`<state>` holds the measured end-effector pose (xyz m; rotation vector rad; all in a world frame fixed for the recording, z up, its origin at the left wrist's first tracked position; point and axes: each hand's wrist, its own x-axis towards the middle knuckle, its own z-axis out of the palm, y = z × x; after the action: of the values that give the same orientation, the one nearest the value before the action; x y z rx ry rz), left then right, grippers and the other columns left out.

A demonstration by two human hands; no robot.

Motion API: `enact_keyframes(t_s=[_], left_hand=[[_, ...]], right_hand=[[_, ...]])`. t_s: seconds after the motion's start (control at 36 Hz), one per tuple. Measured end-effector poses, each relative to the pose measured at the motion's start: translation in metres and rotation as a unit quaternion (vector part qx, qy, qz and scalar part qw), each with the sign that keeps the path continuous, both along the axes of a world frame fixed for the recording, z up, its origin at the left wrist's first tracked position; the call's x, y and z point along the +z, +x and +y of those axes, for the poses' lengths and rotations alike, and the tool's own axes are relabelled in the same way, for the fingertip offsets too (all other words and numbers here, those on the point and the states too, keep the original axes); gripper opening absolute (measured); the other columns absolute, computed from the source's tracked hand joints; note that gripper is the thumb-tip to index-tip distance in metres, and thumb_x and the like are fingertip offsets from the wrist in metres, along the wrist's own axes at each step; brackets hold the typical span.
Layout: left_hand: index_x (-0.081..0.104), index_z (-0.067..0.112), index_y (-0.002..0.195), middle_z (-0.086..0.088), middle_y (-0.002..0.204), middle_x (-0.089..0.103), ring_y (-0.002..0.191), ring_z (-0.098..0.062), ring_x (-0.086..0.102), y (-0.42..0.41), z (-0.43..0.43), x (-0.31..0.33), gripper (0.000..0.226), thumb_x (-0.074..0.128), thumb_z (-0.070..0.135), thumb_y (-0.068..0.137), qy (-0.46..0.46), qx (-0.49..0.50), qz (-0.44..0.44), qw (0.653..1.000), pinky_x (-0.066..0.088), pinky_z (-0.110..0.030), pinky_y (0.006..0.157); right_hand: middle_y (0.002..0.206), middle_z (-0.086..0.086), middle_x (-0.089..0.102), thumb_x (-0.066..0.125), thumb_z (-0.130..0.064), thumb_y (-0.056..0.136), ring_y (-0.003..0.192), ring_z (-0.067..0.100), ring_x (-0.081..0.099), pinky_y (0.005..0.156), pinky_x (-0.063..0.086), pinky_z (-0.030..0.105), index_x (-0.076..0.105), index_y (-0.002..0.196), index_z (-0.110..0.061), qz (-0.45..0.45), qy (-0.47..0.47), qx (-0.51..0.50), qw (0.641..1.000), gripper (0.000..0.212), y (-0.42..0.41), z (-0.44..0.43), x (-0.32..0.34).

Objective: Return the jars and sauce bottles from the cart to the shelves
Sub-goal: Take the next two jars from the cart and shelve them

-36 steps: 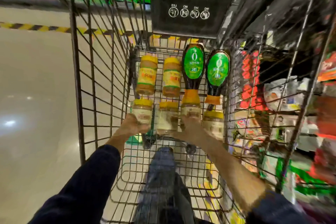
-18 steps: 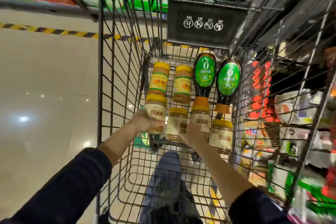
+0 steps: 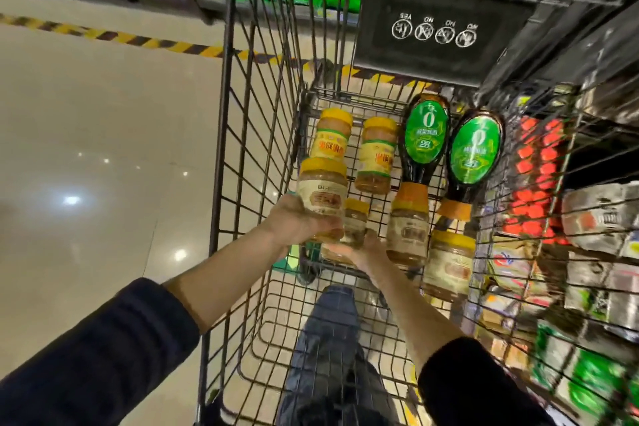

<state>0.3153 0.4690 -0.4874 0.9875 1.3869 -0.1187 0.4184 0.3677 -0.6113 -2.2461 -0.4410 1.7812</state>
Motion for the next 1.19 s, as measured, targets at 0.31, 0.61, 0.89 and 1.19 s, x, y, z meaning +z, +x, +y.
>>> enact_keyframes(t_s=[0.31,0.61,0.89,1.19], left_hand=[[0.064,0.008,0.104,0.001,0.098,0.070,0.071,-0.001,0.060,-0.002,-0.001,0.014,0.039,0.080,0.009,0.069,0.014,0.018,0.035,0.999,0.046,-0.009,0.060],[0.056,0.011,0.111,0.001,0.100,0.064,0.091,-0.010,0.058,0.008,-0.012,0.089,0.047,0.077,0.008,0.069,0.057,0.009,-0.033,0.998,0.044,-0.017,0.084],[0.048,0.012,0.121,0.009,0.091,0.057,0.067,0.004,0.046,0.010,-0.045,0.193,0.053,0.074,0.007,0.074,0.173,-0.006,-0.104,0.979,0.042,-0.006,0.046],[0.058,0.017,0.102,0.008,0.086,0.067,0.079,-0.004,0.063,0.008,-0.081,0.330,0.048,0.084,0.011,0.062,0.375,-0.067,-0.210,0.900,0.048,-0.006,0.059]], right_hand=[[0.106,0.004,0.065,0.088,-0.043,0.039,0.101,0.023,0.063,0.092,0.052,0.044,0.058,0.114,-0.010,0.070,0.035,-0.146,0.986,0.087,0.005,-0.002,0.022],[0.092,-0.005,0.065,0.084,-0.023,0.065,0.077,0.010,0.061,0.075,0.054,0.031,0.056,0.102,-0.015,0.062,0.147,-0.181,0.971,0.047,0.035,-0.006,0.110],[0.111,0.004,0.066,0.090,-0.021,0.052,0.096,0.017,0.063,0.091,0.052,0.037,0.050,0.126,-0.014,-0.031,0.280,-0.198,0.939,0.084,0.075,-0.036,0.240],[0.091,-0.007,0.074,0.085,-0.047,0.026,0.086,0.007,0.068,0.085,0.056,0.031,0.066,0.104,-0.022,-0.217,0.456,-0.208,0.838,0.085,0.093,-0.099,0.409]])
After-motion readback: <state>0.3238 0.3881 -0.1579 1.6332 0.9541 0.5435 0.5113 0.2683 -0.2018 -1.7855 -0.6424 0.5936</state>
